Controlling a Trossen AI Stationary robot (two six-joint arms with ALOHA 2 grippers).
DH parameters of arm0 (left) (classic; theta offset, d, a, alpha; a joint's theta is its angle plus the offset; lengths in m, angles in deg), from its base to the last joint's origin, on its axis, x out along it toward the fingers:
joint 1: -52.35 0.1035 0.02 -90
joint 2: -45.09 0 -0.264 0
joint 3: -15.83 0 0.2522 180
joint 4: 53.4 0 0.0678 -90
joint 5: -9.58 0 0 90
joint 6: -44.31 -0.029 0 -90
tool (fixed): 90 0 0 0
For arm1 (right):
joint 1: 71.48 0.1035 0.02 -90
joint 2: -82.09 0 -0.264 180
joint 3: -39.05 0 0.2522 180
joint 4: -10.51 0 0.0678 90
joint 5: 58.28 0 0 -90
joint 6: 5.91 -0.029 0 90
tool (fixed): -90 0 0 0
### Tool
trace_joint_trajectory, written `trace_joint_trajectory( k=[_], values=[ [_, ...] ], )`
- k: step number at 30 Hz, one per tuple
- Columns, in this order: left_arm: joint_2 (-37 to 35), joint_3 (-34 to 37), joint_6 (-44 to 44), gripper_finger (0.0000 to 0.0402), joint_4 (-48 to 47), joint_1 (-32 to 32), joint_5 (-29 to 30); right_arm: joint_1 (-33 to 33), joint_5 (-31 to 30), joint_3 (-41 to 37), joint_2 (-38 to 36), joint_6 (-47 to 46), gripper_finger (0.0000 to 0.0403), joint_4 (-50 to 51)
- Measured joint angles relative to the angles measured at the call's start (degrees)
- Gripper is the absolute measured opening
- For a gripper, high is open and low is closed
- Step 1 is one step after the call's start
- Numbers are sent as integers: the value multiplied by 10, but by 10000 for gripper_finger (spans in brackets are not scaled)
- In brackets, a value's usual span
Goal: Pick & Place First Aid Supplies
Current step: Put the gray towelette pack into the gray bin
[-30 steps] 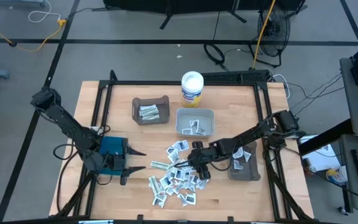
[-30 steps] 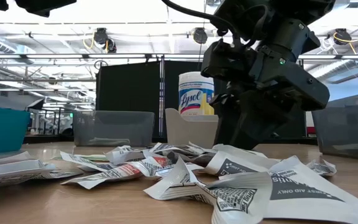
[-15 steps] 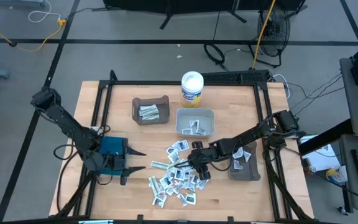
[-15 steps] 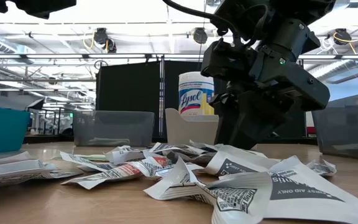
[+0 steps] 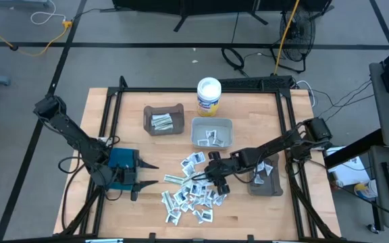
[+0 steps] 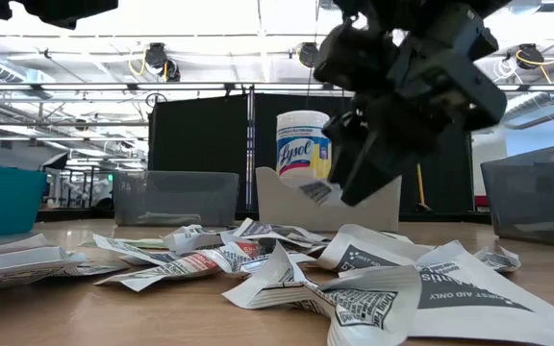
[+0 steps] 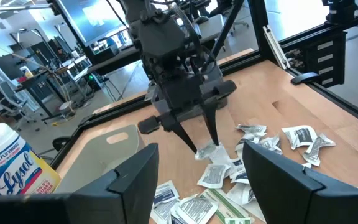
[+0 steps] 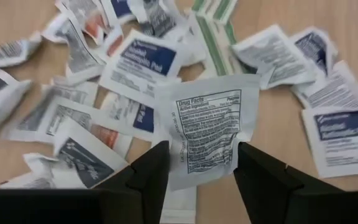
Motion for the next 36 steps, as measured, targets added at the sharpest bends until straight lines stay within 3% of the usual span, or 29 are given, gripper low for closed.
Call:
trace_joint_trajectory(
  k=[4, 19, 28, 36],
  values=[
    [0, 0, 2, 239, 0, 0, 0, 0, 7, 0, -30, 5, 164, 0],
    [0, 0, 2, 239, 0, 0, 0, 19, 122, -3, -173, 20, 164, -24],
    [0, 0, 5, 239, 0, 0, 0, 19, 134, -67, -259, 17, 164, -80],
    [0, 0, 2, 239, 0, 0, 3, 7, 87, -123, -310, 28, 164, -107]
  ],
)
